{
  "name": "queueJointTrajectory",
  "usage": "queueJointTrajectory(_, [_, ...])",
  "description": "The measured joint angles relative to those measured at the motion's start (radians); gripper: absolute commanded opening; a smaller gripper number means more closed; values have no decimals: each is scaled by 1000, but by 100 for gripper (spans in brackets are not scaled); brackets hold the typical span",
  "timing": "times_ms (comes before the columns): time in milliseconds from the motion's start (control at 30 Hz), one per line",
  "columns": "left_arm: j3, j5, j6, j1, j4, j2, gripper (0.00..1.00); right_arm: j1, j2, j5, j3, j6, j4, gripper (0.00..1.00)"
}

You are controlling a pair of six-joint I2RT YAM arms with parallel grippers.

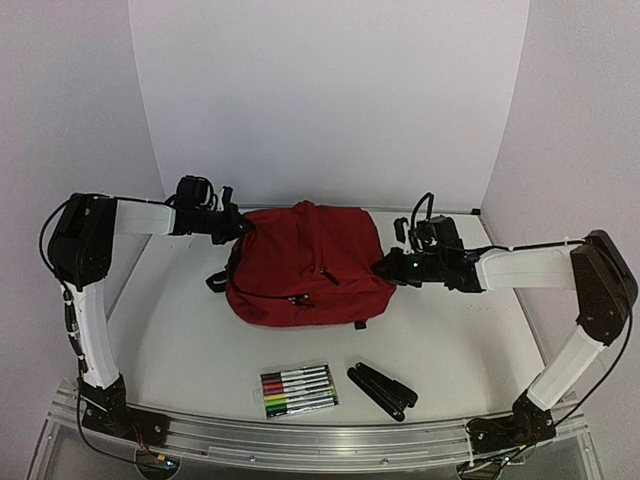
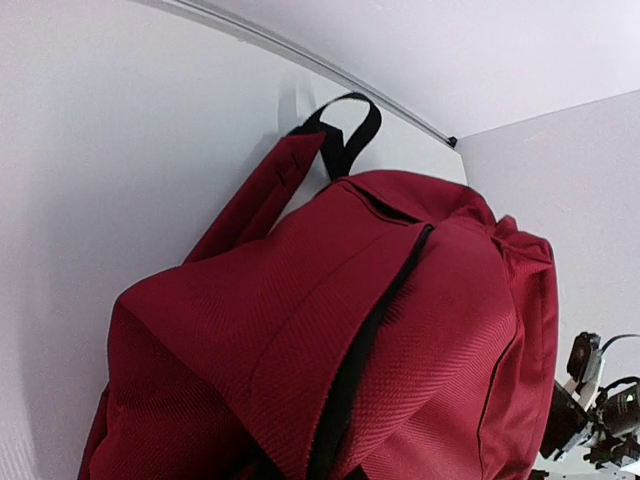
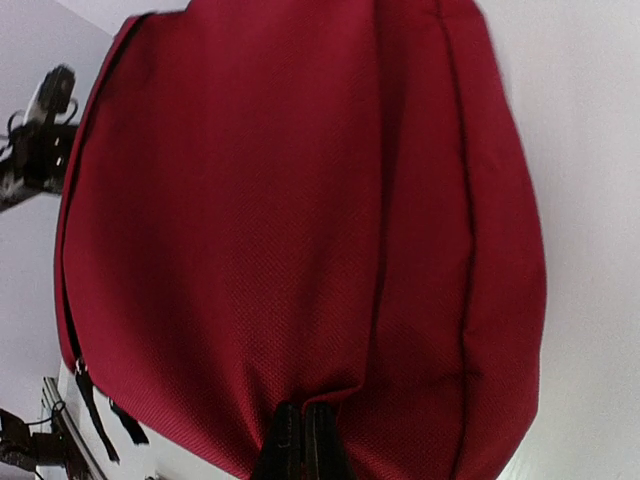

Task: Pack the student bag
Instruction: Adjust the student bag at the center of the board.

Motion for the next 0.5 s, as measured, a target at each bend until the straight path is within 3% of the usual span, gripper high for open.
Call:
queueJointTrajectory(167, [106,23,85,-4,-46,62,52,102,-94,60,-99,92,13,4])
queueJointTrajectory(233, [126,-4,103,5,-64,57,65,122,-129,77,-117,110,-12,33])
queueJointTrajectory(300, [119,-49,119,15,-86,32,74,131,-167,95,-119,110,-58,51])
queueJointTrajectory(367, [81,-103,118,22,-107,-21,79,143,-206,122,-105,86,-122,61])
queueJointTrajectory(500, [-121,-188,60,32,-129,-238,83,177,-241,196,-12,28,-252,68])
